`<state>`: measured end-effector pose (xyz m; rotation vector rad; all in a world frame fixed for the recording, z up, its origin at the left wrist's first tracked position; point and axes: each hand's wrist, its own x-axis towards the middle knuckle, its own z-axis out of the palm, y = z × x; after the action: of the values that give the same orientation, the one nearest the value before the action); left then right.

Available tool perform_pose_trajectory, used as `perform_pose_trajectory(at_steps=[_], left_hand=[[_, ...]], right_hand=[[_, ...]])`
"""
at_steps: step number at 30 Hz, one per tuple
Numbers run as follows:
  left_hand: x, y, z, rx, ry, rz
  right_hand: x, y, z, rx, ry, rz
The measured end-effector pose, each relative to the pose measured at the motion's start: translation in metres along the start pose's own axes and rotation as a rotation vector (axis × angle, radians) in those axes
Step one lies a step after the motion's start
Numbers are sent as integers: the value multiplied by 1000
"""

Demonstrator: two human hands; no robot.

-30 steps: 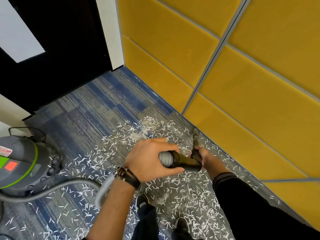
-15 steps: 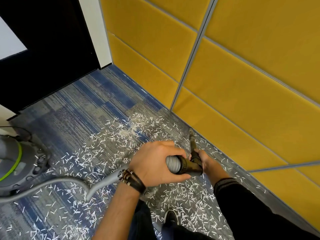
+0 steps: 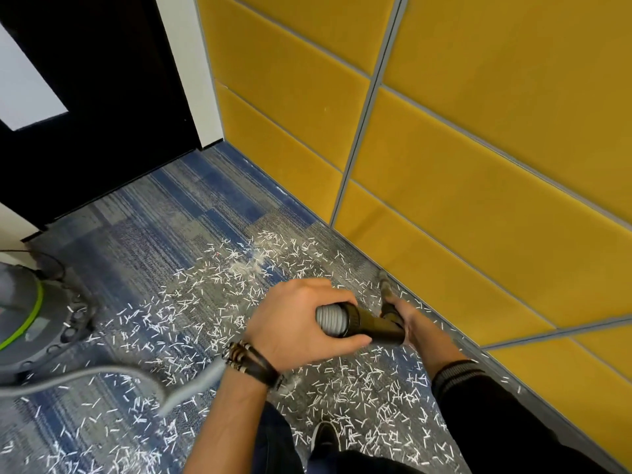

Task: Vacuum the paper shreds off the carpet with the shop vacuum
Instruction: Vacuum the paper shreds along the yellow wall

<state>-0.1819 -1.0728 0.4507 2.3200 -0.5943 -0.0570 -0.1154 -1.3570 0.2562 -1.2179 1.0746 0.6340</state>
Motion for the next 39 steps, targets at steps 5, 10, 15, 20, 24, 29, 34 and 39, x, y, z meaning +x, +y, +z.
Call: perform_pose_trajectory(at_steps=[5,10,15,20,24,29,34,39], left_hand=[[-1,12,11,27,-104,40],[-5,24,31,-29,-186,38],[-8,35,37,-78,-67,11],[-7,43,34,-1,-83,42],[-16,48,45,34,-176,66],[-18,48,55,7,-239,62],[-19,51,66,-107,-143,4],[-13,61,71,-61,-164,49]], right_hand=[[-2,22,-6,92,-24,16],[-4,55,-48,149,51,47],[-14,31,-62,62,53,26],[-17,27,-50,105,-11,-3],[-10,57,-56,228,-32,45],[-15,83,-90,233,70,43],[-26,63,-109,222,103,12],[-22,72,-115,255,79,23]])
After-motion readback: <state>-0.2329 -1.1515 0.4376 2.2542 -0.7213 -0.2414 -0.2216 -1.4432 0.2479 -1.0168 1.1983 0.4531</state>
